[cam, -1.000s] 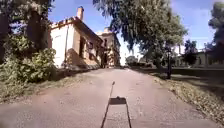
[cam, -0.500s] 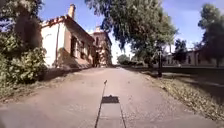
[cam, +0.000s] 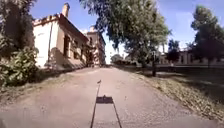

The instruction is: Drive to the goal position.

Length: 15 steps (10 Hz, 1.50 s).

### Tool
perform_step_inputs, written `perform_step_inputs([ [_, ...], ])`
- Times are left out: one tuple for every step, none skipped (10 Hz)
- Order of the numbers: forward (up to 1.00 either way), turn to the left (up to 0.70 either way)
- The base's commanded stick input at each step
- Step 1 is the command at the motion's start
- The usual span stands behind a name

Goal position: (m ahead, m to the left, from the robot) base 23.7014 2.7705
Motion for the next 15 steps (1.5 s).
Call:
perform_step_inputs([
  [0.7,0.0],
  [0.7,0.0],
  [0.7,0.0],
  [0.7,0.0],
  [0.7,0.0],
  [0.7,0.0],
  [0.7,0.0],
  [0.7,0.0],
  [0.7,0.0],
  [0.7,0.0],
  [0.7,-0.07],
  [0.7,-0.13],
  [0.7,-0.14],
  [0.7,-0.11],
  [0.7,-0.01],
])
